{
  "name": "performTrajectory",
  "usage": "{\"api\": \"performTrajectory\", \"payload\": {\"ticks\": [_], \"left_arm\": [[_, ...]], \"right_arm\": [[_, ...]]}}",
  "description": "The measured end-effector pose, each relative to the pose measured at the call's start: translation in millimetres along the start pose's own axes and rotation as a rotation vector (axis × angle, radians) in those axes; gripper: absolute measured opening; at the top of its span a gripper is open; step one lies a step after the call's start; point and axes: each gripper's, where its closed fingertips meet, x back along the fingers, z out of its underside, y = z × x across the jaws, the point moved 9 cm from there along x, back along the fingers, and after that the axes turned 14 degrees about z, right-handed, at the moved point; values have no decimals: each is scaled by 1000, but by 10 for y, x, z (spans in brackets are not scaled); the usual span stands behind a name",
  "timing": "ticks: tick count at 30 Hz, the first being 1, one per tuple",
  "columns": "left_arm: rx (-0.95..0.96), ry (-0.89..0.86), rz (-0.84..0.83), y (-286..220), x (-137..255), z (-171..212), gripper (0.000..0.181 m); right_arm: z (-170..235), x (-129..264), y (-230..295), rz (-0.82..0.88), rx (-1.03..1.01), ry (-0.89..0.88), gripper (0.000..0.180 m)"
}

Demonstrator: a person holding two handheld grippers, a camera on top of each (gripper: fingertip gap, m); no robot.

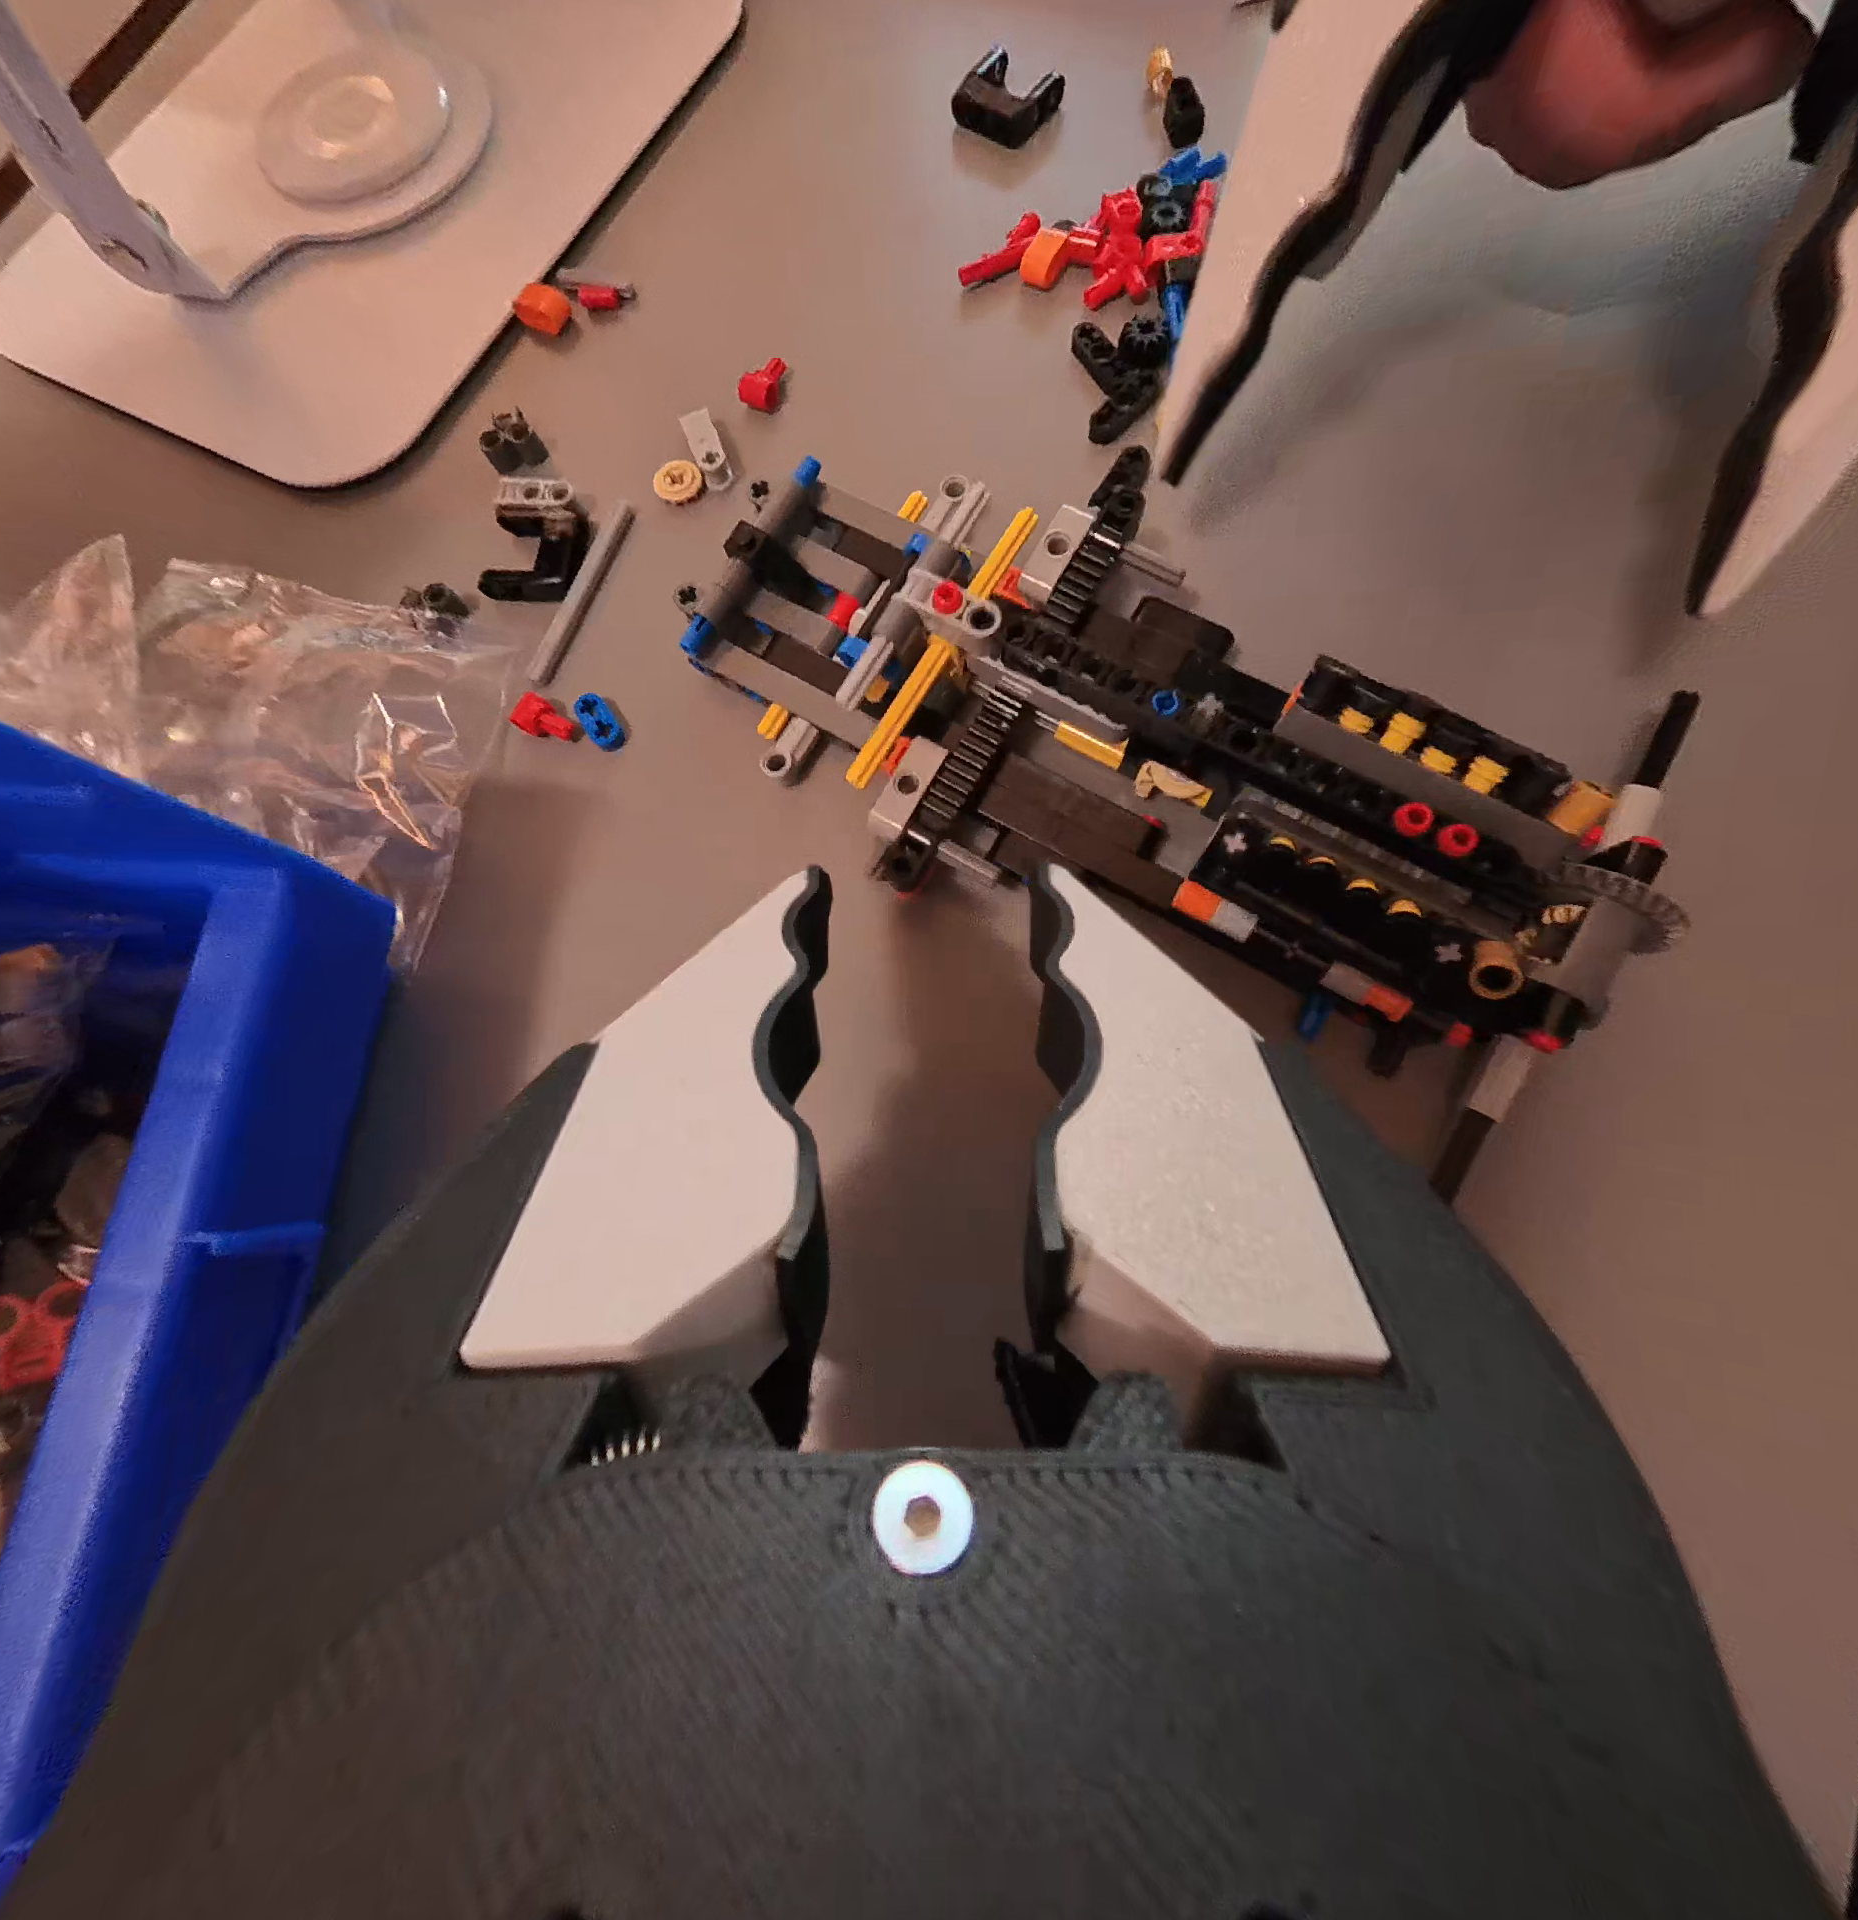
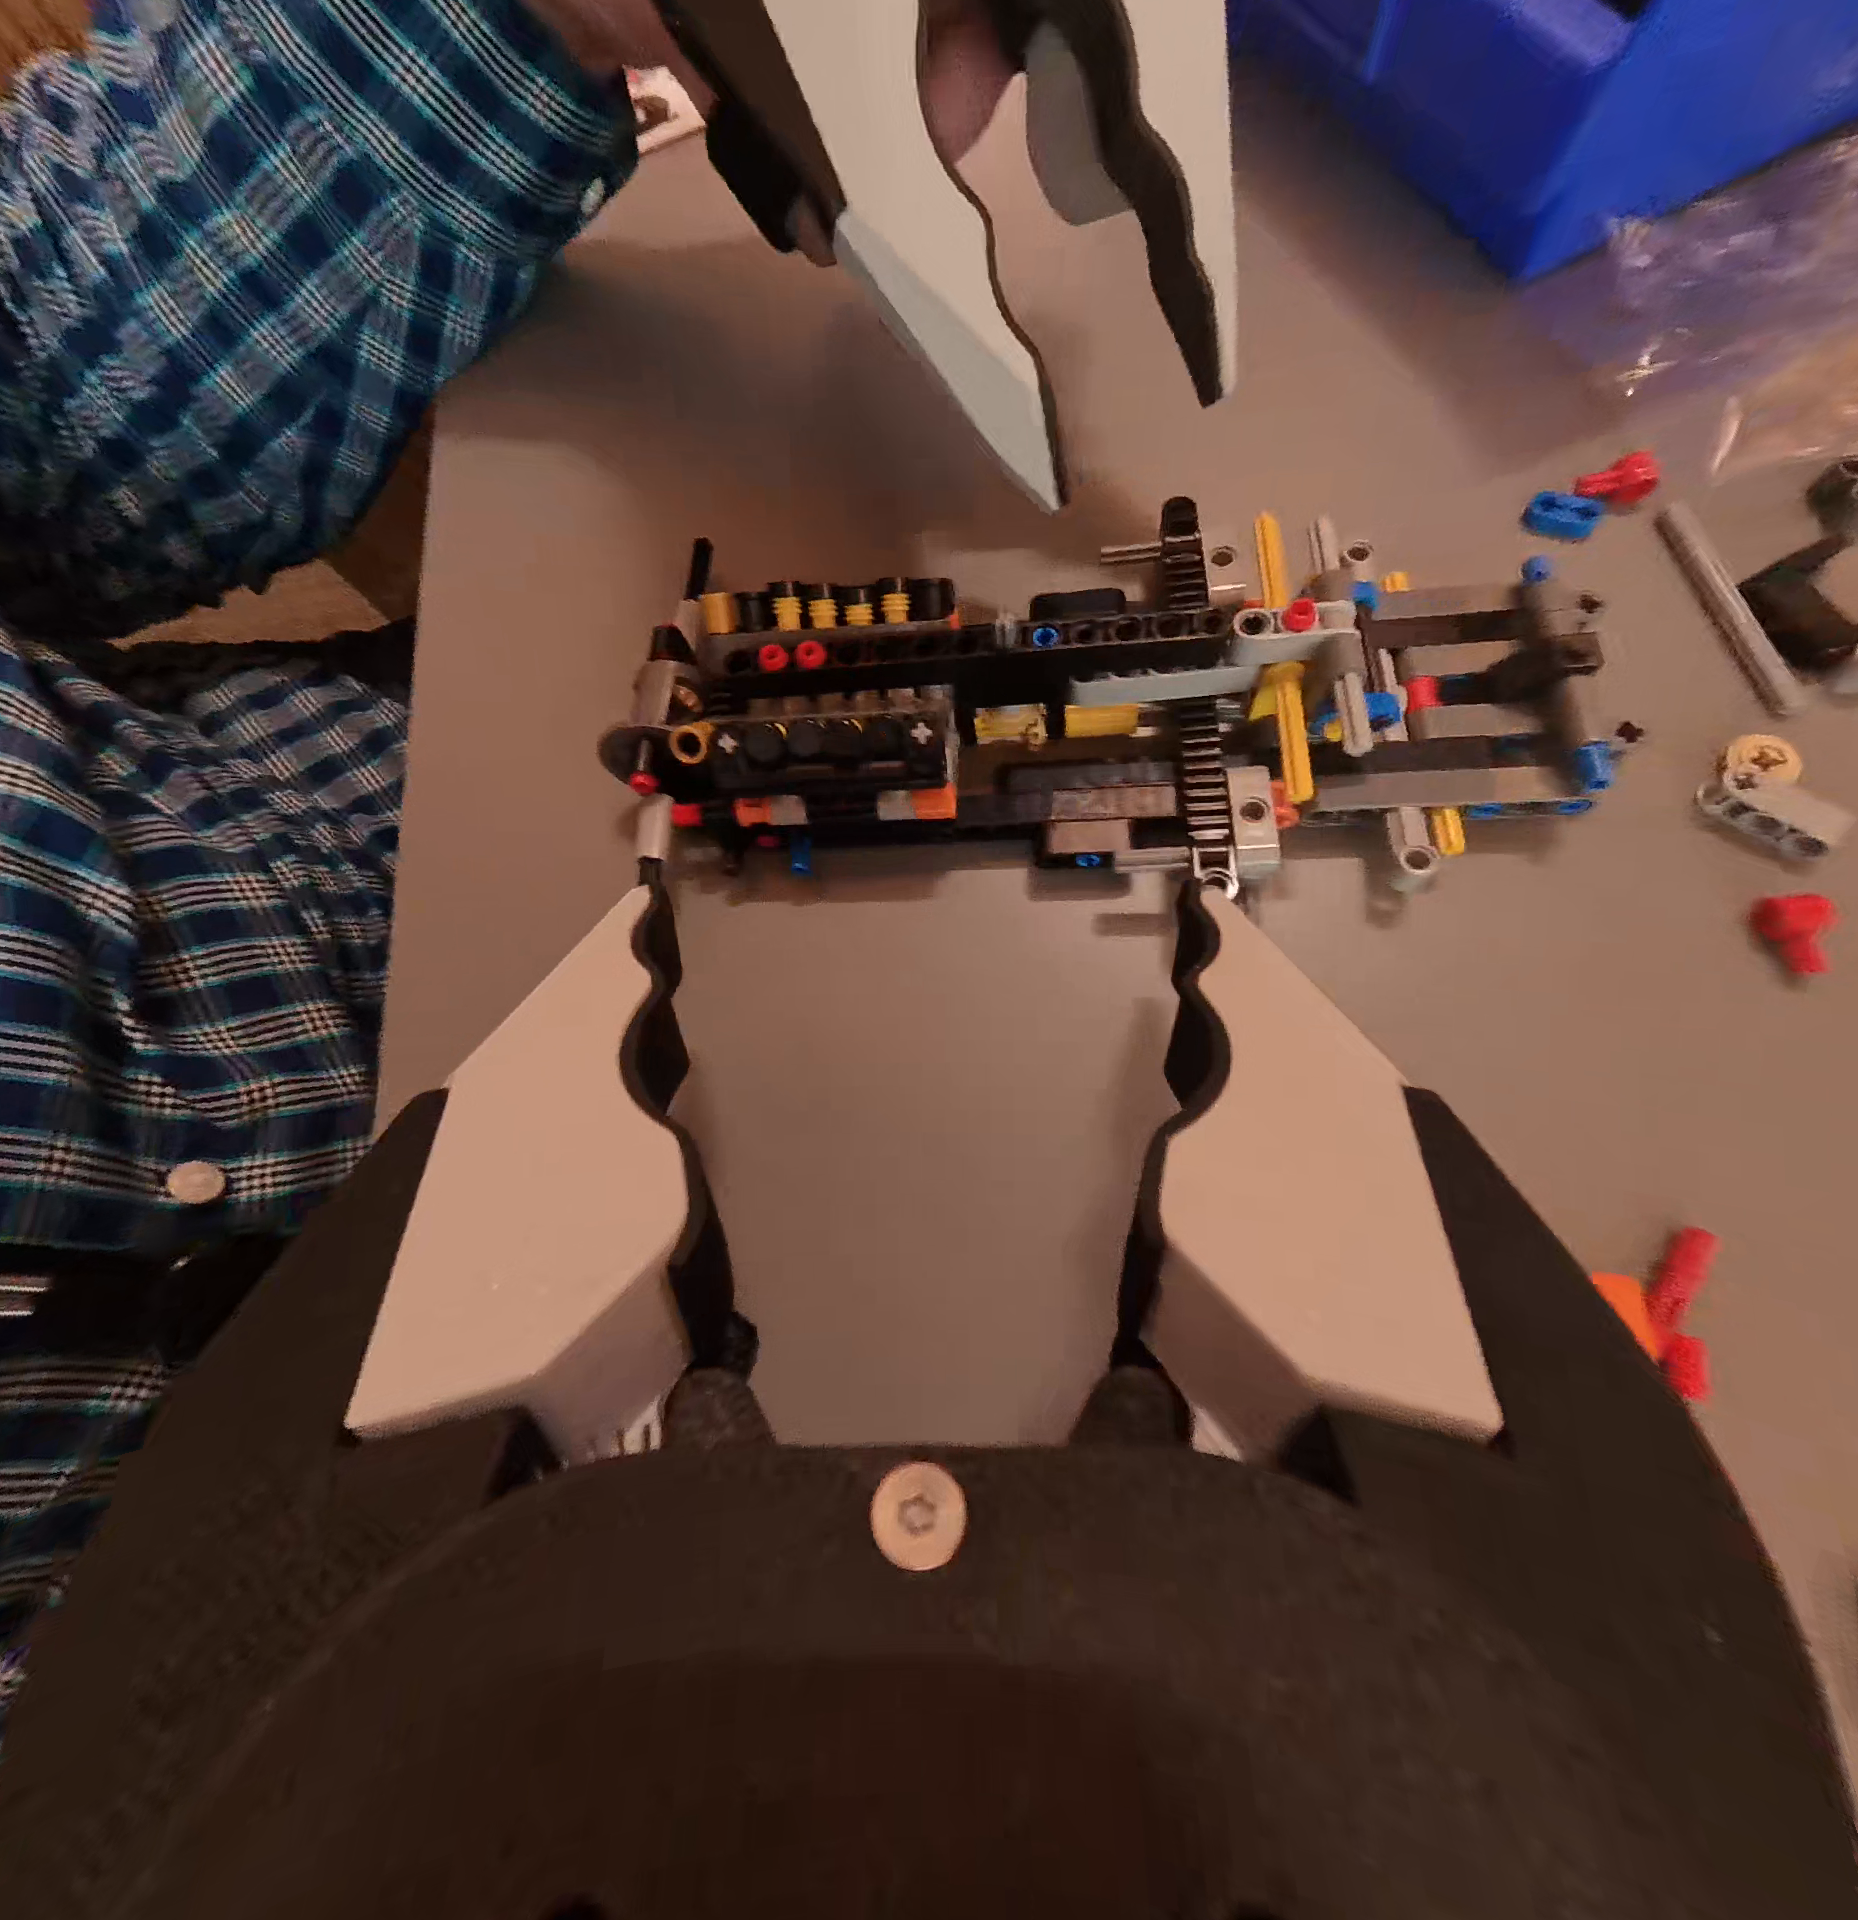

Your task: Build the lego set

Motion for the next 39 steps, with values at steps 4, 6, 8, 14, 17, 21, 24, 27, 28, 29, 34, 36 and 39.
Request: {"api": "performTrajectory", "payload": {"ticks": [4,6,8,14,17,21,24,27,28,29,34,36,39], "left_arm": [[18,-11,-3,10,27,59,37],[27,-16,0,26,30,67,37],[30,-6,-4,52,25,76,33],[-11,76,16,122,-49,95,18],[-26,90,49,139,-110,82,29],[-51,113,97,147,-195,68,30],[-77,118,92,170,-215,45,28],[-76,106,107,187,-218,51,28],[-82,103,108,182,-212,61,28],[-84,102,110,176,-204,70,28],[-85,132,153,125,-107,145,28],[-77,134,191,105,-69,187,24],[-75,133,197,102,-22,229,28]], "right_arm": [[21,-2,-83,39,13,17,93],[27,11,-117,34,1,12,88],[26,18,-151,52,14,0,74],[10,-79,-324,122,-14,-12,30],[0,-116,-378,173,10,8,28],[16,-202,-390,176,19,39,28],[18,-222,-391,164,16,38,22],[22,-222,-398,151,3,30,21],[21,-225,-391,146,4,30,21],[18,-231,-379,140,3,28,21],[-31,-304,-240,79,13,23,24],[-52,-339,-162,60,30,28,26],[-61,-337,-127,65,38,31,31]]}}
